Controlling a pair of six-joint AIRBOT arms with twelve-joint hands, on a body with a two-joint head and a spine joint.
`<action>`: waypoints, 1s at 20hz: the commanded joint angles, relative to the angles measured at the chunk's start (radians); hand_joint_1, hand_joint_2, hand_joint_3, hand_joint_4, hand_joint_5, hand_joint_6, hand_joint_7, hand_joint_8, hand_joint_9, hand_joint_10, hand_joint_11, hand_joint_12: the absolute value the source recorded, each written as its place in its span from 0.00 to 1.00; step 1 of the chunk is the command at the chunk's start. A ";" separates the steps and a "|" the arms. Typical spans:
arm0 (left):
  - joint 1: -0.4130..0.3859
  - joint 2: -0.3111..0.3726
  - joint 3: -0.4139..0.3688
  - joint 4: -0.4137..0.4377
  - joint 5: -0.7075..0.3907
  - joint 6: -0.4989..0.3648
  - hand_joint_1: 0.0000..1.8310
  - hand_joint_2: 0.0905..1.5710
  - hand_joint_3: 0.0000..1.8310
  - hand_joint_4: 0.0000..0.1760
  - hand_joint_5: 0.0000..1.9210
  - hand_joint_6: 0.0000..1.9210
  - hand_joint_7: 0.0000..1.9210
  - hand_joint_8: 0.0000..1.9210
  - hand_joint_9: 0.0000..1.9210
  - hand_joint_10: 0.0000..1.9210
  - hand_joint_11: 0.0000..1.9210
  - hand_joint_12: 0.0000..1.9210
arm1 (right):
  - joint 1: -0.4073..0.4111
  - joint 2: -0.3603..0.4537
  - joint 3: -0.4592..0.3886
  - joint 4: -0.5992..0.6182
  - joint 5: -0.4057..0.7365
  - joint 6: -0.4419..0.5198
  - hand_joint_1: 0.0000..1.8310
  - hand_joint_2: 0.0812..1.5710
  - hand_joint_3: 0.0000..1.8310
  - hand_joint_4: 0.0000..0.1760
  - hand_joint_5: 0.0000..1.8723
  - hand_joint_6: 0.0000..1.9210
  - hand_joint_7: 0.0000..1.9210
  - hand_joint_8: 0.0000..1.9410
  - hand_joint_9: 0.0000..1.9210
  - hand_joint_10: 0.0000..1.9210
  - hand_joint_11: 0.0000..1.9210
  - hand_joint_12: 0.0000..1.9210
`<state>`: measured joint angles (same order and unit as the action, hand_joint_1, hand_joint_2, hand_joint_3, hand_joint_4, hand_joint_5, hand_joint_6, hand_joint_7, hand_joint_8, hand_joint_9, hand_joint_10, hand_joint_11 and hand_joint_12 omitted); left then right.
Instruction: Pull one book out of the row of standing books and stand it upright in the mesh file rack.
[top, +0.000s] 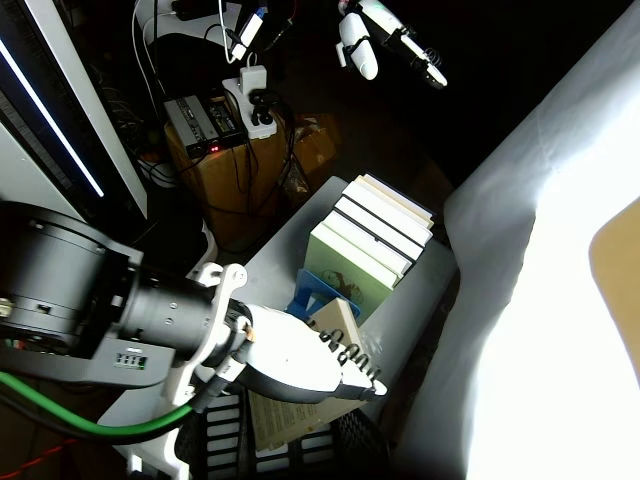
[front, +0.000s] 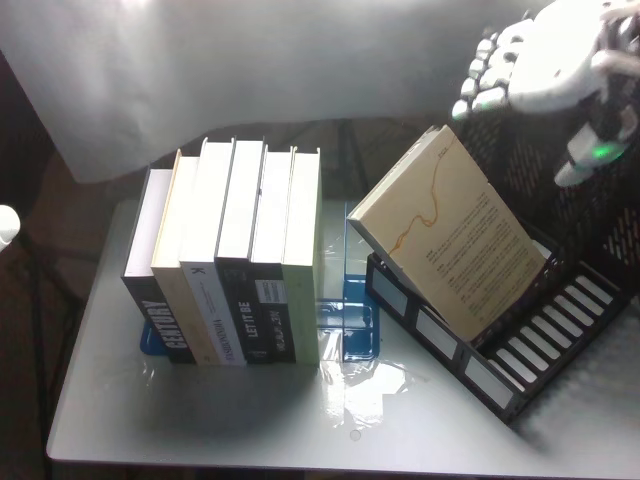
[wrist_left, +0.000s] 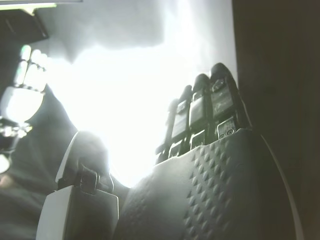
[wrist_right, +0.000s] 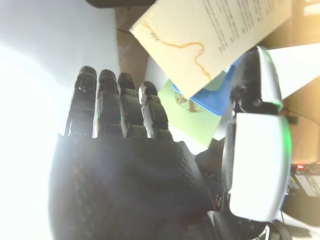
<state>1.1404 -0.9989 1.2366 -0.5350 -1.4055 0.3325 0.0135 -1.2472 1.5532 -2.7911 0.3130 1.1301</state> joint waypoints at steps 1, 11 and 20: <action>-0.002 0.008 0.001 -0.020 -0.118 -0.005 0.14 0.89 0.00 0.00 0.00 0.00 0.00 0.00 0.00 0.00 0.00 0.00 | 0.010 0.028 -0.003 0.023 -0.111 -0.001 0.27 0.70 0.03 0.00 0.00 0.00 0.00 0.00 0.00 0.00 0.01 0.00; -0.022 0.009 -0.005 -0.006 -0.104 -0.005 0.16 0.87 0.00 0.00 0.00 0.00 0.00 0.00 0.00 0.00 0.00 0.00 | -0.139 0.130 -0.008 1.752 0.167 -0.938 0.12 0.76 0.02 0.35 0.00 0.00 0.00 0.00 0.00 0.00 0.00 0.00; -0.044 0.021 -0.029 0.067 -0.153 -0.005 0.27 0.91 0.01 0.30 0.00 0.00 0.00 0.00 0.00 0.00 0.00 0.00 | -0.457 0.314 -0.255 2.502 0.676 -1.312 0.39 0.72 0.00 0.44 0.00 0.00 0.00 0.00 0.01 0.00 0.00 0.15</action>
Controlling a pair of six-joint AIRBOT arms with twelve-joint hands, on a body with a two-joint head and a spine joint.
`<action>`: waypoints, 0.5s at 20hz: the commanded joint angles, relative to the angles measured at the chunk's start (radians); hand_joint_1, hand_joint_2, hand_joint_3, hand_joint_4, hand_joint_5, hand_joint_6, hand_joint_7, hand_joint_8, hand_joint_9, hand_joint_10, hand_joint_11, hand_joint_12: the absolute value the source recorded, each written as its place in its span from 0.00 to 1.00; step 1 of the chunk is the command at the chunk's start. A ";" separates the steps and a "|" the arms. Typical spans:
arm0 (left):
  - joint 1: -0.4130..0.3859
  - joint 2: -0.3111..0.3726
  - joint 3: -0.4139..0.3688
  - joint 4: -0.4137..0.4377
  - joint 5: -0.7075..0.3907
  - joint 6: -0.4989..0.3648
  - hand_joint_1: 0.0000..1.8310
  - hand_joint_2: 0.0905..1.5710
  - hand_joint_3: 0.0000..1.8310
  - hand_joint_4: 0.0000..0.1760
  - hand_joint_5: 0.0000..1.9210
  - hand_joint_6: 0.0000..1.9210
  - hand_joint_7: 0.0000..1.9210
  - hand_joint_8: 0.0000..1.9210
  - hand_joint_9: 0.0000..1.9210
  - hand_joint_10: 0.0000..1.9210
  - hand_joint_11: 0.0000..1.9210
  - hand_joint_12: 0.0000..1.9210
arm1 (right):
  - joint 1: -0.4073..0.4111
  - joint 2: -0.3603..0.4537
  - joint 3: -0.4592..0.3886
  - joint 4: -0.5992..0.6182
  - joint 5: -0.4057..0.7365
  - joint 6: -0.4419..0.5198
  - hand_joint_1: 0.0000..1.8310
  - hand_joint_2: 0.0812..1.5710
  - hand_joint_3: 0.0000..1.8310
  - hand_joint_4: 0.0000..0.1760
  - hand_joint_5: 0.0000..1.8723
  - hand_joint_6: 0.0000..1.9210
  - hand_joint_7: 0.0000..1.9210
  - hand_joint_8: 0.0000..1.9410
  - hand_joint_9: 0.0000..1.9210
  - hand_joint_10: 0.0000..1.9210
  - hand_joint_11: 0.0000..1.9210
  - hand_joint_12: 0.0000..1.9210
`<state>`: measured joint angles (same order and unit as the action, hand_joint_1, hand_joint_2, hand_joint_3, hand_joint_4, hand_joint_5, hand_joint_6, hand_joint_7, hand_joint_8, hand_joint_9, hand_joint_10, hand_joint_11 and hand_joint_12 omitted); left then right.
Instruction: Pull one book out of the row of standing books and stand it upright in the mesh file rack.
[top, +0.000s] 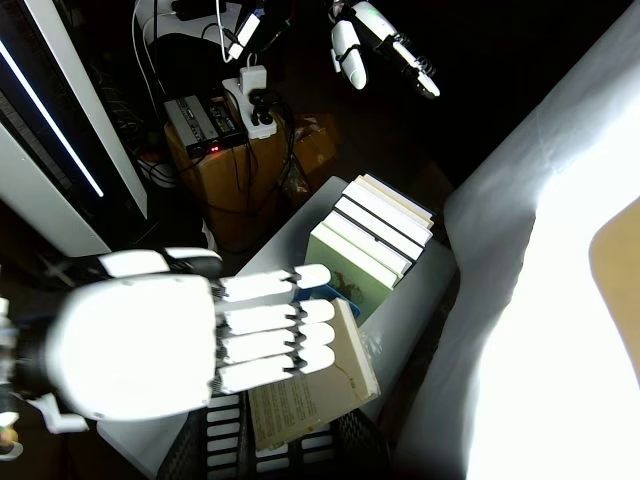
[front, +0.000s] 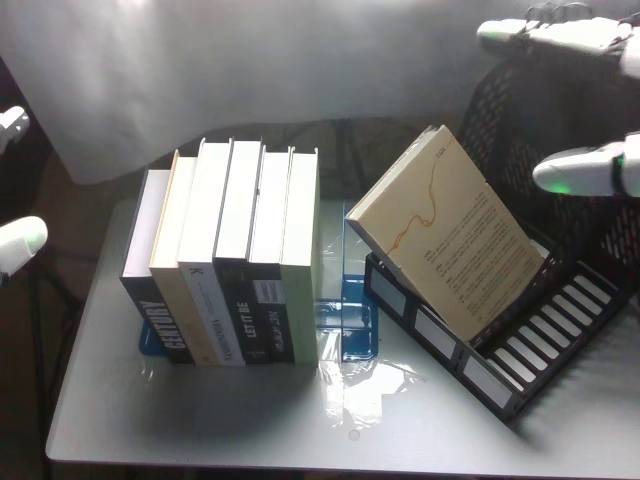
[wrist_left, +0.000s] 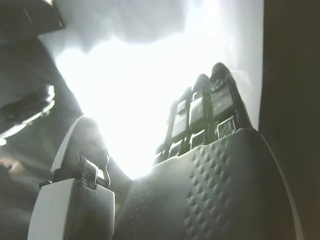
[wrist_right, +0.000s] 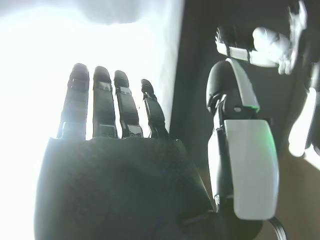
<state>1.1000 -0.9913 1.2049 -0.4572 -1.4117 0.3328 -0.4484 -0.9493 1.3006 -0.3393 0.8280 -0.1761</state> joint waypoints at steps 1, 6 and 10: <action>-0.003 0.019 -0.003 -0.006 -0.159 -0.005 0.22 0.92 0.01 0.37 0.00 0.00 0.00 0.00 0.00 0.00 0.00 0.00 | -0.012 0.026 -0.018 0.074 0.198 -0.022 0.41 0.72 0.00 0.46 0.00 0.00 0.00 0.00 0.01 0.00 0.00 0.15; -0.003 0.050 -0.046 0.029 -0.239 -0.005 0.11 0.91 0.00 0.19 0.00 0.00 0.00 0.00 0.00 0.00 0.00 0.00 | -0.114 0.089 -0.129 0.187 0.402 -0.130 0.39 0.75 0.00 0.56 0.00 0.00 0.00 0.00 0.06 0.01 0.00 0.13; -0.001 0.074 -0.074 0.045 -0.277 -0.005 0.07 0.88 0.00 0.55 0.00 0.00 0.00 0.00 0.00 0.00 0.00 0.00 | -0.182 0.126 -0.179 0.235 0.508 -0.166 0.25 0.80 0.01 0.00 0.00 0.00 0.00 0.00 0.04 0.00 0.00 0.19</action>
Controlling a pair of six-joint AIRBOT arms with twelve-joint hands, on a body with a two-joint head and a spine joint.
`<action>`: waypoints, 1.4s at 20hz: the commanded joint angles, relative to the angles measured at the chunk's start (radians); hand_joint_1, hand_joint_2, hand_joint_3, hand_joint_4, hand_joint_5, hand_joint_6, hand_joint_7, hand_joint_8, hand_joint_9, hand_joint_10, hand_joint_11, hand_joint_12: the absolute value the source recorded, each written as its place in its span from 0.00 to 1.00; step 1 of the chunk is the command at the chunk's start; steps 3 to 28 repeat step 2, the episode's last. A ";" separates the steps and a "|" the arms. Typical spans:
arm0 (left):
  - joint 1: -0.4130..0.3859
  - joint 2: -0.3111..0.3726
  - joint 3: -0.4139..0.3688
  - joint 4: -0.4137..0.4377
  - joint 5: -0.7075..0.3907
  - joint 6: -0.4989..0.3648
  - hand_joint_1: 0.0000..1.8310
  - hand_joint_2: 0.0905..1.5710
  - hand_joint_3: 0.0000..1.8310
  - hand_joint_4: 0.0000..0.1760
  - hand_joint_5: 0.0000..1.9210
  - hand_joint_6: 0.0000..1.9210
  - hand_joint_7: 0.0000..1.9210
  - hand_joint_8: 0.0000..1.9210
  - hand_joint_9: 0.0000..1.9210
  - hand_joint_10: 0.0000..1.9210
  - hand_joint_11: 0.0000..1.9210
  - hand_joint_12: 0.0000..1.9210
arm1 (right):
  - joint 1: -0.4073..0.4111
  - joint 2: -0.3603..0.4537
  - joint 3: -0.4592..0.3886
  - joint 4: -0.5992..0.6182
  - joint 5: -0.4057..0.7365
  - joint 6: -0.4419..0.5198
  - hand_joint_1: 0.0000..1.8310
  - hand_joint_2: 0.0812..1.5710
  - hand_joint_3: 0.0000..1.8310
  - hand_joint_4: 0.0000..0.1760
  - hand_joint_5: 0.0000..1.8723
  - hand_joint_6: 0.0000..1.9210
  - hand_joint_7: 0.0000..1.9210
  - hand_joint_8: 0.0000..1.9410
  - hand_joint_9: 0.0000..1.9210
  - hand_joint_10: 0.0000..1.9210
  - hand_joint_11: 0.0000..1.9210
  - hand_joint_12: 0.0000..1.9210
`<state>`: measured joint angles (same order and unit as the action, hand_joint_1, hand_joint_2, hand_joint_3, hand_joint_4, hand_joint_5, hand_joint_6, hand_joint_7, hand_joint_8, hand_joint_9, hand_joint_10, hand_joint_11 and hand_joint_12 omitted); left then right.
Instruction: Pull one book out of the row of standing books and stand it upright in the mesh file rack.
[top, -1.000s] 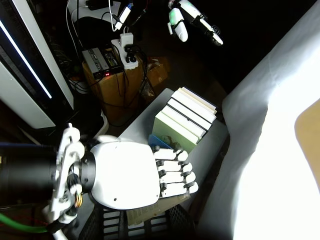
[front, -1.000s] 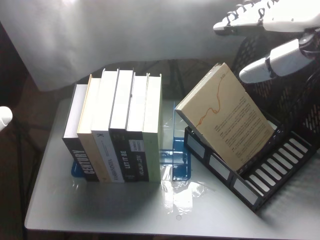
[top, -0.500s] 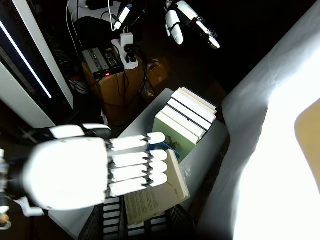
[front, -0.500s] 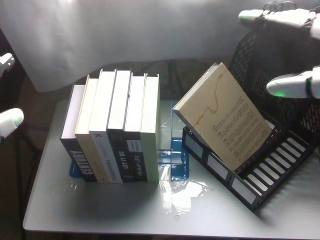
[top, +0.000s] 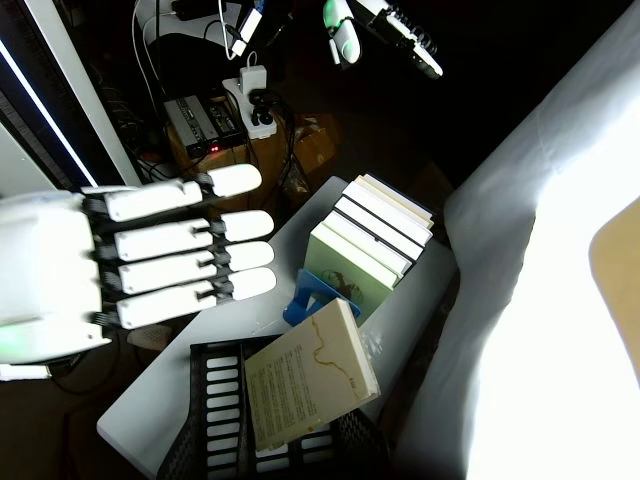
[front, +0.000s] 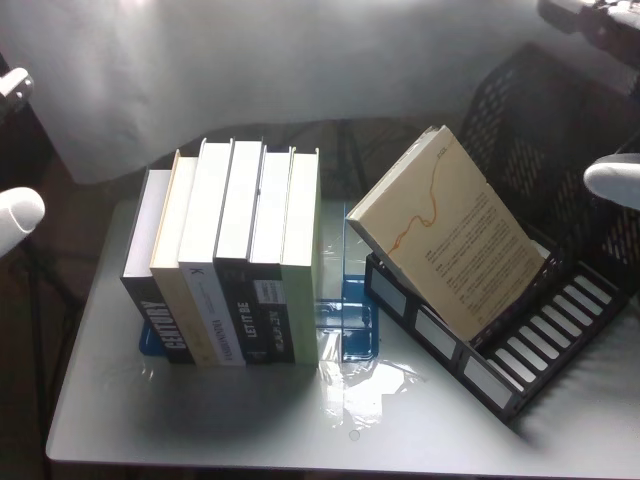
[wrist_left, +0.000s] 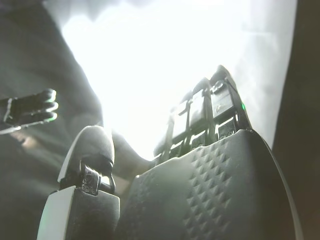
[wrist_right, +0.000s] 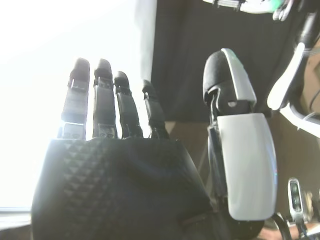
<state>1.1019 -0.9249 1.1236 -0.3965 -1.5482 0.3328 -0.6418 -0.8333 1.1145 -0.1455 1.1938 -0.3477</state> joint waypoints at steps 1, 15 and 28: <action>0.001 0.017 -0.003 -0.013 -0.155 -0.005 0.06 0.87 0.00 0.55 0.00 0.00 0.00 0.00 0.00 0.00 0.00 0.00 | 0.002 0.017 -0.008 0.047 0.163 -0.008 0.24 0.80 0.00 0.00 0.01 0.00 0.00 0.00 0.05 0.01 0.00 0.21; 0.004 0.023 -0.011 -0.012 -0.167 -0.005 0.10 0.86 0.00 0.72 0.00 0.00 0.00 0.00 0.00 0.00 0.00 0.00 | -0.004 0.019 -0.017 0.050 0.172 -0.012 0.24 0.80 0.00 0.00 0.00 0.00 0.00 0.00 0.06 0.01 0.00 0.24; 0.004 0.023 -0.011 -0.012 -0.167 -0.005 0.10 0.86 0.00 0.72 0.00 0.00 0.00 0.00 0.00 0.00 0.00 0.00 | -0.004 0.019 -0.017 0.050 0.172 -0.012 0.24 0.80 0.00 0.00 0.00 0.00 0.00 0.00 0.06 0.01 0.00 0.24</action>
